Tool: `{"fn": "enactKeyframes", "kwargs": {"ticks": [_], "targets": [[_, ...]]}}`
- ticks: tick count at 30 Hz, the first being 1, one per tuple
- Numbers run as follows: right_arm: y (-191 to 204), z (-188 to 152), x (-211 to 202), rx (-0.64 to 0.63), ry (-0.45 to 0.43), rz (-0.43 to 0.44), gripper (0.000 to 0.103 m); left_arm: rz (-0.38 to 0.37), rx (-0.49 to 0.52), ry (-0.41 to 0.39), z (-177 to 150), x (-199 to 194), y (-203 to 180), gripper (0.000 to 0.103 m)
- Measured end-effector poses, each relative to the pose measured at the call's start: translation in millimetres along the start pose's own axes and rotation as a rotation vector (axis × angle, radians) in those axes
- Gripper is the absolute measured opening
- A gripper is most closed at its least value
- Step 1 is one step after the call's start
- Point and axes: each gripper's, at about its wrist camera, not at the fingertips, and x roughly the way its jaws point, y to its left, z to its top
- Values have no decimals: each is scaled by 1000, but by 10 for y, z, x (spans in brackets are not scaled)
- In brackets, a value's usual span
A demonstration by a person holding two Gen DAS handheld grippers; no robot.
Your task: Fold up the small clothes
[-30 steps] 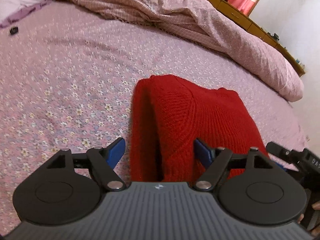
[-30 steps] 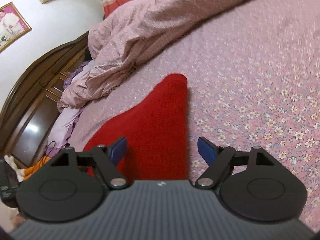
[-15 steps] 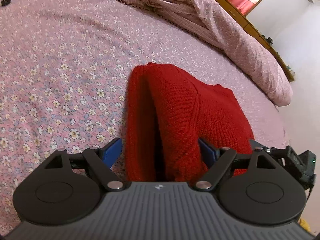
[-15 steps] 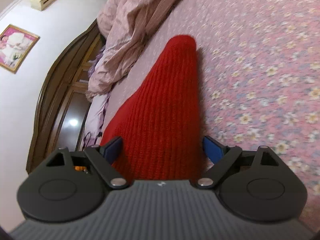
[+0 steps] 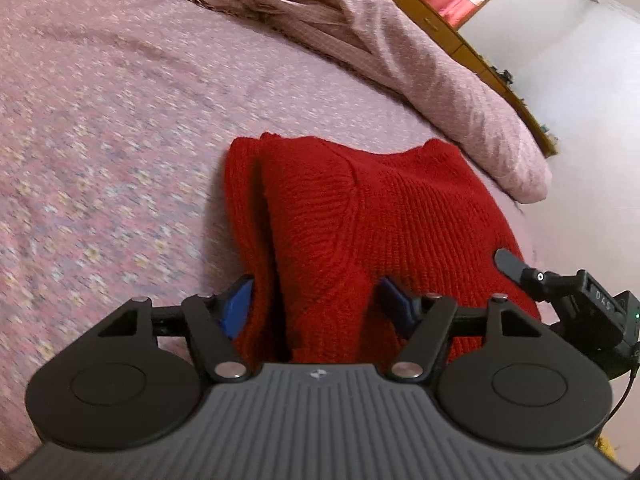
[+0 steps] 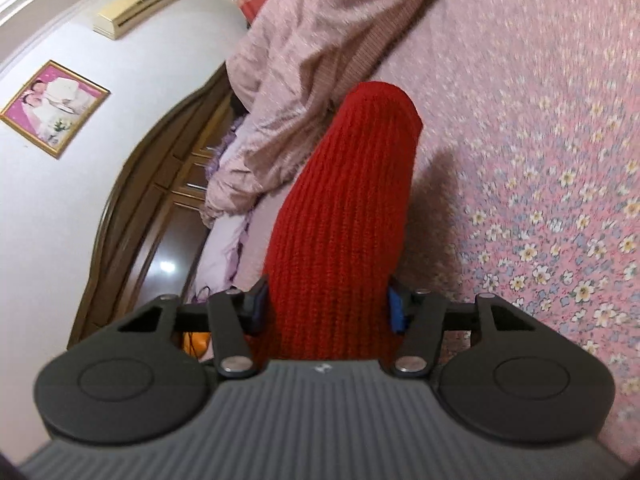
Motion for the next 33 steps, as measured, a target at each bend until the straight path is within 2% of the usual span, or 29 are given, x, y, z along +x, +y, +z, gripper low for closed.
{"fn": "enactKeyframes", "kwargs": {"ticks": [4, 14, 16, 19, 23, 30, 33], "targets": [[78, 71, -290, -17, -24, -12, 58, -54, 2, 26, -108, 8, -171, 72], [-136, 28, -1167, 22, -71, -115, 58, -120, 139, 133, -553, 175, -907, 72], [-222, 10, -1289, 32, -75, -138, 58, -115, 170, 154, -654, 209, -987, 72], [-373, -21, -1354, 53, -63, -187, 58, -59, 225, 163, -785, 256, -1093, 72], [-539, -128, -1224, 26, -29, -309, 59, -13, 234, 170, -835, 280, -1105, 74], [-669, -300, -1300, 57, -61, -306, 60, 25, 275, 153, -842, 294, -1130, 75], [-677, -308, -1305, 56, -69, -320, 63, 54, 291, 135, -862, 316, -1135, 83]]}}
